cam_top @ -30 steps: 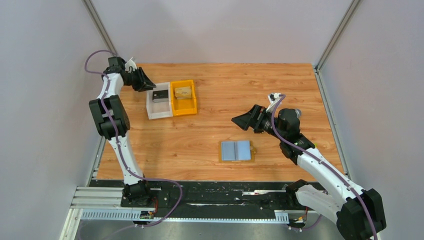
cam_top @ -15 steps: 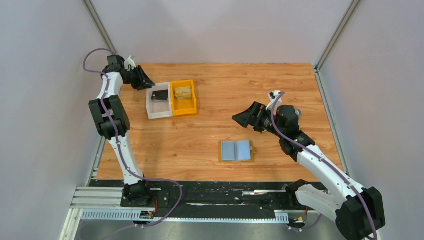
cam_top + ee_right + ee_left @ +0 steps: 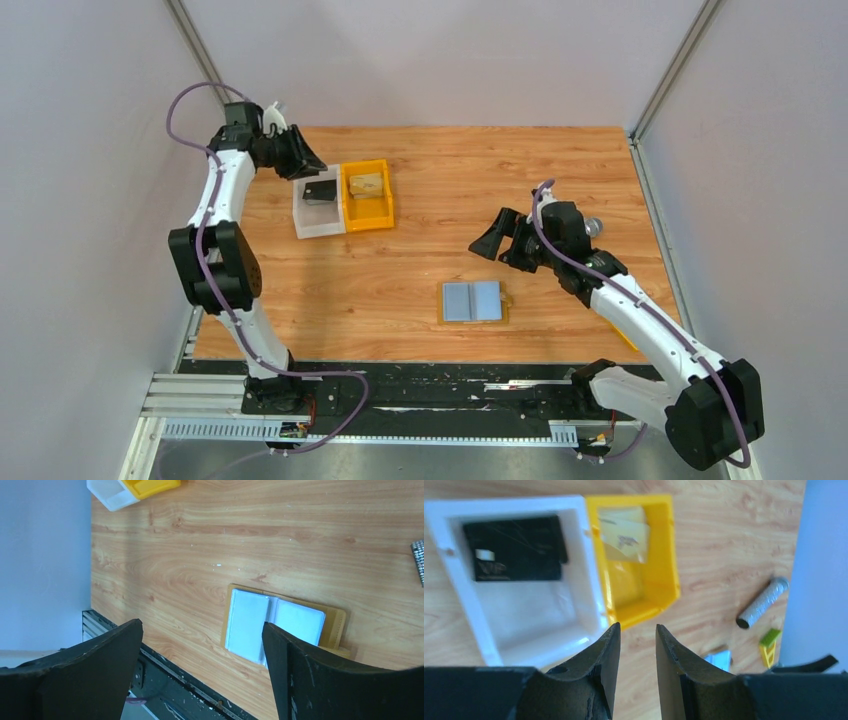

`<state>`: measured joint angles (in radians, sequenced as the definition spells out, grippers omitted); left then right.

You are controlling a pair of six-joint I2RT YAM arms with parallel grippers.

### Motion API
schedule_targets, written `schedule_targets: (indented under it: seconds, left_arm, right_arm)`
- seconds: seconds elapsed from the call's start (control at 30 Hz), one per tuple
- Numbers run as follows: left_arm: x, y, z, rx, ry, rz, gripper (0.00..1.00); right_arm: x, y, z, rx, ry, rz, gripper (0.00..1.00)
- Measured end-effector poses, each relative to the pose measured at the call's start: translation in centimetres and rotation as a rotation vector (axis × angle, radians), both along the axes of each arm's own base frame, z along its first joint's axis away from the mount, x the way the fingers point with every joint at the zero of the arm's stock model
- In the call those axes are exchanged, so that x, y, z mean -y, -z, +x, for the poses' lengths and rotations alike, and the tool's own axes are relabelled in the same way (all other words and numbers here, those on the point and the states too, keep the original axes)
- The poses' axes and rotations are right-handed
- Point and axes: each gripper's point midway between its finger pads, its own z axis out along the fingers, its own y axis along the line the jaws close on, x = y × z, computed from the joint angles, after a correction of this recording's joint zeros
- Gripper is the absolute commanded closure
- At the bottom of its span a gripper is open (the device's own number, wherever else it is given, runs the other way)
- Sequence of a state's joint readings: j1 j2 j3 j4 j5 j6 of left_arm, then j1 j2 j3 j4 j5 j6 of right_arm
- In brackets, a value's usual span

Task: Take the credit cards out of the card holder
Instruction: Place the credit card in the storage box, then remove the credit card from the card holder.

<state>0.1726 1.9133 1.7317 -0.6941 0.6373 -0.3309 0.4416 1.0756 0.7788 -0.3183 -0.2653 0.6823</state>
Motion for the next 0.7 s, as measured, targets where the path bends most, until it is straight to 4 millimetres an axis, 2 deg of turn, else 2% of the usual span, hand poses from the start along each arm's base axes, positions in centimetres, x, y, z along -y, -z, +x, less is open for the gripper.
schedule_targets:
  seconds: [0.1,0.2,0.27,0.47,0.7]
  left_arm:
    - [3.1,-1.4,-2.4,0.017,0.055,0.012,0.6]
    - [6.3,-1.8,-5.4,0.017,0.125,0.014,0.6]
    - [8.7,-1.8,-7.8,0.009,0.182,0.013,0.6]
    - [12.4,-1.3,-14.1,-0.012,0.286,0.001,0.6]
    - [16.2,0.2,-20.7,-0.039,0.394,-0.046,0.6]
  right_arm:
    - [-0.2,0.2,-0.6,-0.022,-0.02,0.005,0.19]
    - [-0.3,0.8,-1.2,-0.051,-0.039,0.01,0.31]
    - [-0.4,1.4,-1.8,-0.078,-0.054,0.012,0.36]
    - [-1.0,3.4,-3.1,-0.151,-0.083,-0.003,0.32]
    - [-3.0,7.9,-5.7,-0.282,-0.135,-0.132,0.27]
